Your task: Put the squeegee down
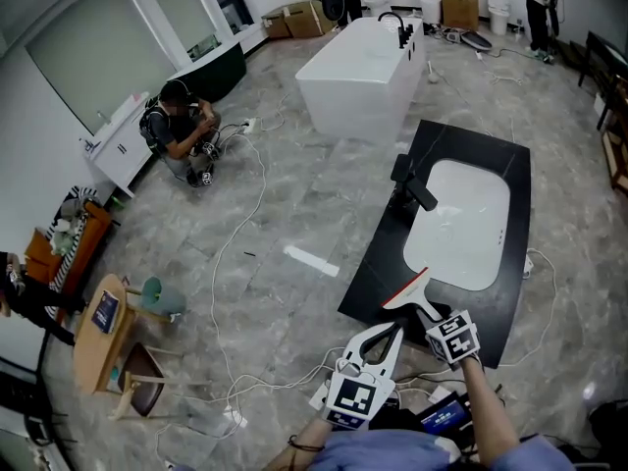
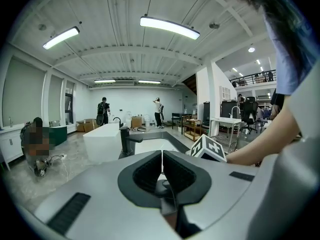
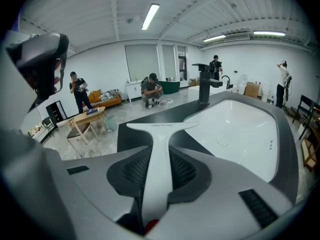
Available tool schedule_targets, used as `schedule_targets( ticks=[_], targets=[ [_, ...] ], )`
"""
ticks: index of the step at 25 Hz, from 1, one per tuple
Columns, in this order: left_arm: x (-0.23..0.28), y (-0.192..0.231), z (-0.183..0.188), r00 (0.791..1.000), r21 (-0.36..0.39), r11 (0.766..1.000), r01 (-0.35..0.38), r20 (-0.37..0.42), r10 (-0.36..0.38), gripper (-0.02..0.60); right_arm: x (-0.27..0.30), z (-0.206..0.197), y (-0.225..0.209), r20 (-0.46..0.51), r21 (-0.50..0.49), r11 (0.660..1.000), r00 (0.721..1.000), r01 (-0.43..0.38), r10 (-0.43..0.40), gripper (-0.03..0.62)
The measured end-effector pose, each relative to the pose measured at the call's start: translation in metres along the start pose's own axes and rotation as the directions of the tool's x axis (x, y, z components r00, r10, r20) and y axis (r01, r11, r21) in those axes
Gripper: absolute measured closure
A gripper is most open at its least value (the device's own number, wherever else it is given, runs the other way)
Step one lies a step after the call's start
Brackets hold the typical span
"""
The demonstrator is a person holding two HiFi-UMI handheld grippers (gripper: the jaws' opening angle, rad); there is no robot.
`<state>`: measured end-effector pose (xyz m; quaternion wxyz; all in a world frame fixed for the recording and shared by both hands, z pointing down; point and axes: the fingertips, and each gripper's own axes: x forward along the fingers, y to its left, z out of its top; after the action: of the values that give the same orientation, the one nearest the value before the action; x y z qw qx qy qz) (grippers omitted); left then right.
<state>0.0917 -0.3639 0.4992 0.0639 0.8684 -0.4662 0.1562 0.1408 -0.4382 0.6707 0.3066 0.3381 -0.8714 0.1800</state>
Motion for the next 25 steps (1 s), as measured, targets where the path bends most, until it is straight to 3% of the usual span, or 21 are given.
schedule_targets(
  ticks=[8,15,18,25],
  targets=[
    [0.004,0.004,-0.006,1.000,-0.020,1.000,-0.015,-0.018,0.014,0.563,0.022,-0.022,-0.011,-0.064,-0.003,1.000,0.998,0.007,-0.008,0.500],
    [0.004,0.011,-0.012,0.999,-0.039,0.999,-0.032,-0.032,0.030,0.563,0.023,-0.026,-0.008,-0.052,-0.026,0.999,0.998,0.026,-0.027,0.495],
    [0.002,0.009,-0.012,0.999,-0.036,0.999,-0.030,-0.034,0.029,0.563,0.023,-0.027,-0.003,-0.057,-0.008,1.000,0.998,0.006,-0.007,0.414],
    [-0.005,0.008,-0.016,0.999,-0.036,0.999,-0.031,-0.041,0.030,0.563,0.019,-0.034,-0.008,-0.083,0.016,0.999,0.996,0.038,-0.037,0.370]
  ],
)
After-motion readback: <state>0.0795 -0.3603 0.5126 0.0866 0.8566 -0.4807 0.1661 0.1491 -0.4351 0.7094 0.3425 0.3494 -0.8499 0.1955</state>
